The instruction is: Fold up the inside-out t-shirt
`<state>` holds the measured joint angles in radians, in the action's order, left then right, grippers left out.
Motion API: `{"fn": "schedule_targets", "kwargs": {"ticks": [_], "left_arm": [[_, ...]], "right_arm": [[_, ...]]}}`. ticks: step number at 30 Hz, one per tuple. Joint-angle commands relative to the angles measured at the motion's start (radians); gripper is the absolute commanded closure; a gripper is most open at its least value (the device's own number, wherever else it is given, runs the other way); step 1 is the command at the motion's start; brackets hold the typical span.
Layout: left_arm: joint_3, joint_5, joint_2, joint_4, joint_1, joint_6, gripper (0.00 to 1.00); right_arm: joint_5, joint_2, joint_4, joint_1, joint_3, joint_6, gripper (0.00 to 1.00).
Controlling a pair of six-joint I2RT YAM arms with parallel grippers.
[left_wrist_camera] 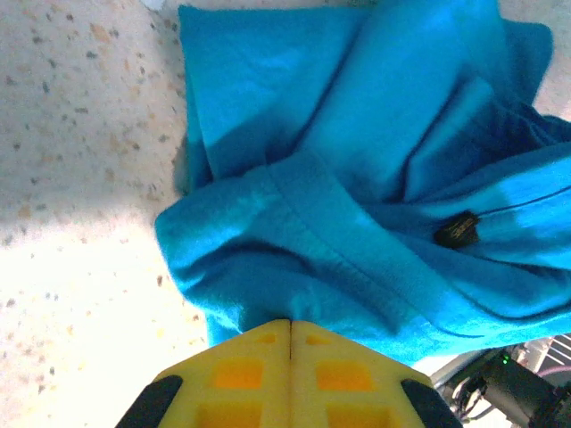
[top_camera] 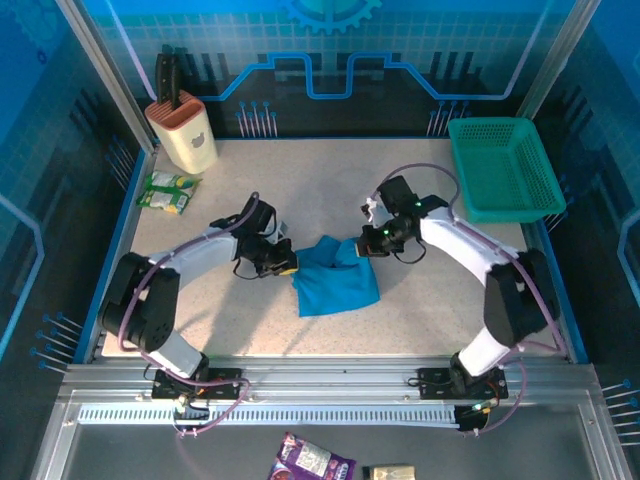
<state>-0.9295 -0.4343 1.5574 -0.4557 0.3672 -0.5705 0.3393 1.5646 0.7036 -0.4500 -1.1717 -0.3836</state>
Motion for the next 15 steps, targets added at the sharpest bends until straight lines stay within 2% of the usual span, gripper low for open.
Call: {"fn": "schedule_targets", "kwargs": {"ticks": [1, 7, 15], "left_arm": [[0.032, -0.008, -0.106, -0.003, 0.006, 0.007, 1.00], [0.096, -0.008, -0.242, 0.002, 0.025, -0.014, 1.00], [0.101, -0.007, -0.276, -0.020, 0.075, -0.015, 1.00]], "right_arm": [[-0.018, -0.137, 0.080, -0.035, 0.062, 0.005, 1.00], [-0.044, -0.327, 0.075, -0.100, 0.185, -0.014, 1.00], [0.015, -0.414, 0.077, -0.152, 0.300, -0.023, 1.00]]}}
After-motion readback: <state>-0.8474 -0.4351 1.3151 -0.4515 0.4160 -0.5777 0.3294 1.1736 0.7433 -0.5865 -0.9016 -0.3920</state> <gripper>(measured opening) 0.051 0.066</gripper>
